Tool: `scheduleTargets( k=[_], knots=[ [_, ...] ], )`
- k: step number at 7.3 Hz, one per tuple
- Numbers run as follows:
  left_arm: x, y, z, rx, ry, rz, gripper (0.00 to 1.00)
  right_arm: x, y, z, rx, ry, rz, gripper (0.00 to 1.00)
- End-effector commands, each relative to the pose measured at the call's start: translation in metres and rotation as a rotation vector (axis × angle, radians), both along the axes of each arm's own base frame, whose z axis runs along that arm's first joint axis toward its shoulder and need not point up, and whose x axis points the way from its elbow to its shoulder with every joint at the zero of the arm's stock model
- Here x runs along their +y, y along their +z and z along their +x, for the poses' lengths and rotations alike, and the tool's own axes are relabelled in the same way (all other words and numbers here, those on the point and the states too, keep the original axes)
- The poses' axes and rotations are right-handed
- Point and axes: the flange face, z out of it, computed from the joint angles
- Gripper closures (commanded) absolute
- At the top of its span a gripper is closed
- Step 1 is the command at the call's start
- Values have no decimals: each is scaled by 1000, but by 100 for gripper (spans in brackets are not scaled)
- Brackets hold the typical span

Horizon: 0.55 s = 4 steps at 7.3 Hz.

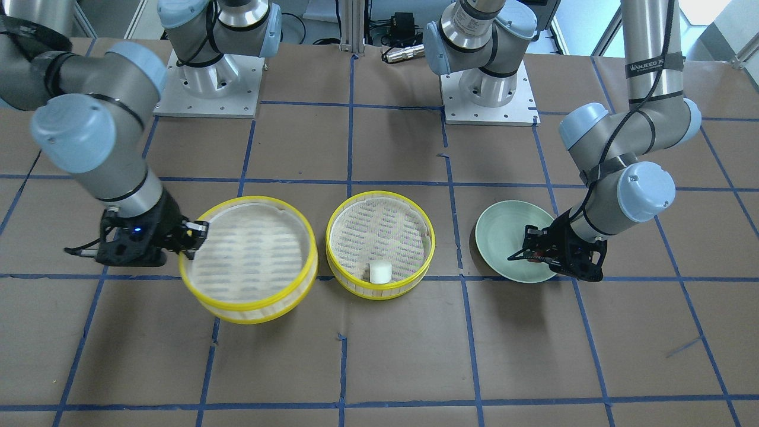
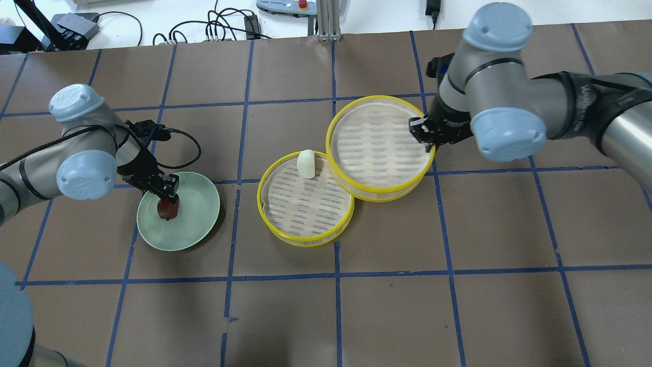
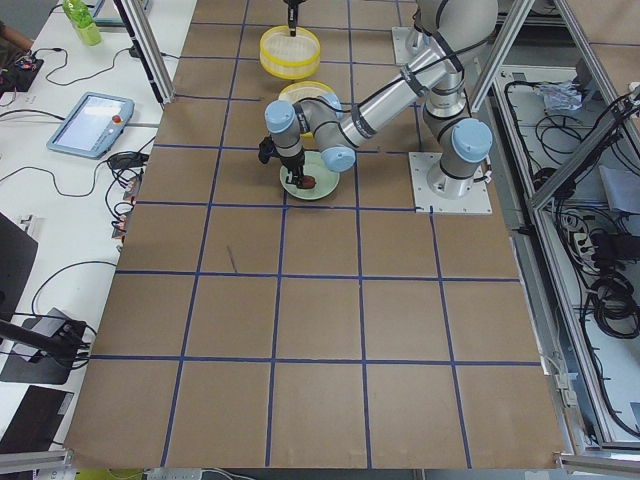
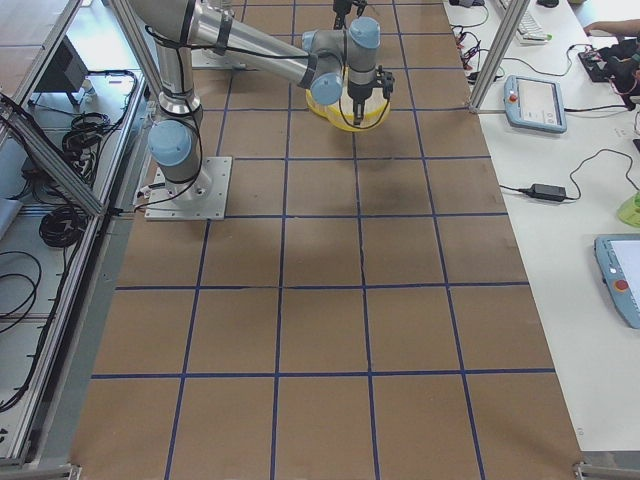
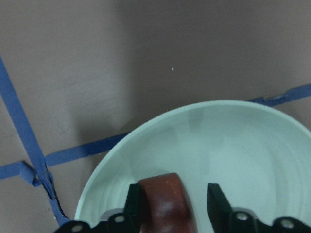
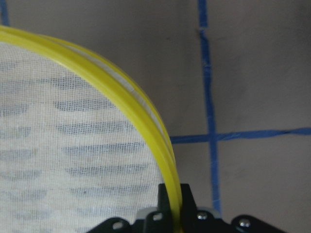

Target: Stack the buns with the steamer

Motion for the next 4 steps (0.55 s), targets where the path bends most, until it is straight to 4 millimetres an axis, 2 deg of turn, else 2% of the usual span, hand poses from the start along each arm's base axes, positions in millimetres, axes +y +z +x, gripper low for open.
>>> scheduleTargets(
  k=[1, 2, 4],
  knots=[
    [1, 13, -3, -22, 60, -13, 98, 37, -15, 96, 5, -114, 42, 95],
    [7, 32, -16, -25, 81, -4, 98, 41, -24, 115, 28, -84, 49, 94],
    [16, 89, -39, -29, 86, -17, 98, 48, -36, 135, 81, -42, 46, 94]
  ],
)
